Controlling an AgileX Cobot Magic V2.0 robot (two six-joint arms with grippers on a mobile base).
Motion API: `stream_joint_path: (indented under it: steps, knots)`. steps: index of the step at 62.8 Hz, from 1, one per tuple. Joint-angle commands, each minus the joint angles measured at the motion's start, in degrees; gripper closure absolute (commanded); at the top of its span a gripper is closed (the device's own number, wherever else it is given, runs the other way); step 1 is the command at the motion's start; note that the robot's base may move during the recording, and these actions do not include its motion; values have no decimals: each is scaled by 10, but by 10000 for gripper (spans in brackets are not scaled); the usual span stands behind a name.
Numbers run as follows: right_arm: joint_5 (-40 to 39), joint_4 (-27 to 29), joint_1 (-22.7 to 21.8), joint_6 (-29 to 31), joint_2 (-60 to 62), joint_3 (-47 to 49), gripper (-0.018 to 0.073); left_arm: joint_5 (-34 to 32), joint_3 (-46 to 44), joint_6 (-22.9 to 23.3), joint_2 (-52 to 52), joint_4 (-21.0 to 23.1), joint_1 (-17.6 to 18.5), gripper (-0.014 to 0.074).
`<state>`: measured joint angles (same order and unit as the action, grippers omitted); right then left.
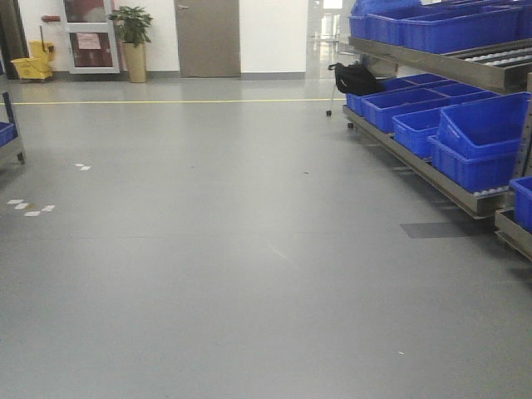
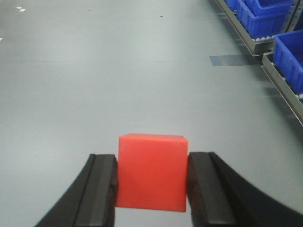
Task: Sort and place red and blue blocks on shelf
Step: 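Drive the base across the floor carrying both held cubes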
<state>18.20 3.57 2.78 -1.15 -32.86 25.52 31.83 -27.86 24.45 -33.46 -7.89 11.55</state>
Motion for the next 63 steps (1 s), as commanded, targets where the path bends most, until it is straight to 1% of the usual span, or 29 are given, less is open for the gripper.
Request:
stream_joint_path:
  steps: [1, 63]
  knots:
    - [-45, -4, -2, 3, -4, 16, 510, -41, -18, 1, -3, -2, -1, 472]
    - [-45, -4, -2, 3, -4, 16, 510, -41, -18, 1, -3, -2, -1, 472]
